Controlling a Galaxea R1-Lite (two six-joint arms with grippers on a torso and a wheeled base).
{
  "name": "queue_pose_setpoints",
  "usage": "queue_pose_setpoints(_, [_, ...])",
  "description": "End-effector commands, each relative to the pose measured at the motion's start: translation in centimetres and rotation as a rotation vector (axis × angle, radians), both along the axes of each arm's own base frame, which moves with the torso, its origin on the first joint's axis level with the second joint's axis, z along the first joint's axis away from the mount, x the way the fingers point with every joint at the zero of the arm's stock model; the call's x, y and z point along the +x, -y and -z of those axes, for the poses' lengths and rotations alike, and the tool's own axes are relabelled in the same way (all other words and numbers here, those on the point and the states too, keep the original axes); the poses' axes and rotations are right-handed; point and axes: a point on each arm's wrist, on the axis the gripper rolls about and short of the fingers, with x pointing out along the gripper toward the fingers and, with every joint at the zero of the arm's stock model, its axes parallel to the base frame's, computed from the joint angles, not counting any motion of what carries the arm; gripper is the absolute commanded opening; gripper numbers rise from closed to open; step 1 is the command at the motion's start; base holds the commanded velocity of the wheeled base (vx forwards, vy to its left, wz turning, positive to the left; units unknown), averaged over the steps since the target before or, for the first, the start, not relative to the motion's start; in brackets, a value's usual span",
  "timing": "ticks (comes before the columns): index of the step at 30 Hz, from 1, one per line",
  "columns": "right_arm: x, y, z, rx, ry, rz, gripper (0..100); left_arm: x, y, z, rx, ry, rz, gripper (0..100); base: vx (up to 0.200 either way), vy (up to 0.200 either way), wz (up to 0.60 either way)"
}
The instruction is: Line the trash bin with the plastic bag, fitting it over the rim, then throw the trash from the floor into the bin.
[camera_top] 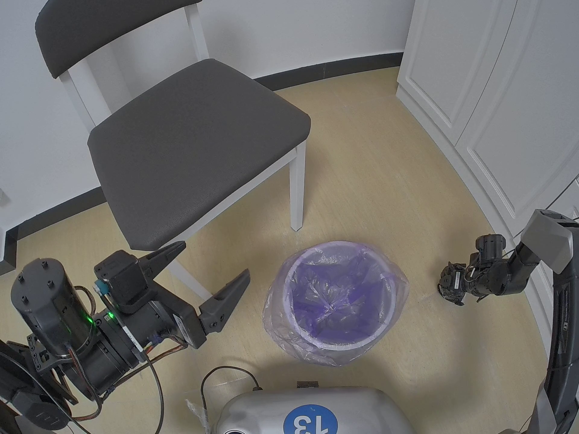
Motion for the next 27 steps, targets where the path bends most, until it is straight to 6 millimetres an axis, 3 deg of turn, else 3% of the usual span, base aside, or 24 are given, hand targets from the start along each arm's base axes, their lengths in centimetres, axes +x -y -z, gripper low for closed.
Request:
queue_pose_setpoints(1, [2.0, -0.2, 1.0, -0.018, 0.029, 0.006, 100, 0.2, -0.2, 0.4, 0.007, -0.010, -0.013, 100, 0.000, 0.000, 0.00])
queue_pose_setpoints(8, [3.1, 0.5, 0.9, -0.052, 0.035, 0.039, 100, 0.5, -0.3, 0.8, 0.020, -0.026, -0.027, 100, 0.000, 0.000, 0.00])
queue_pose_setpoints(27, [2.0, 1.1, 1.4, -0.046, -0.092, 0.045, 100, 0.8, 0.0, 2.0, 0.030, -0.030, -0.025, 100, 0.000, 0.000, 0.00])
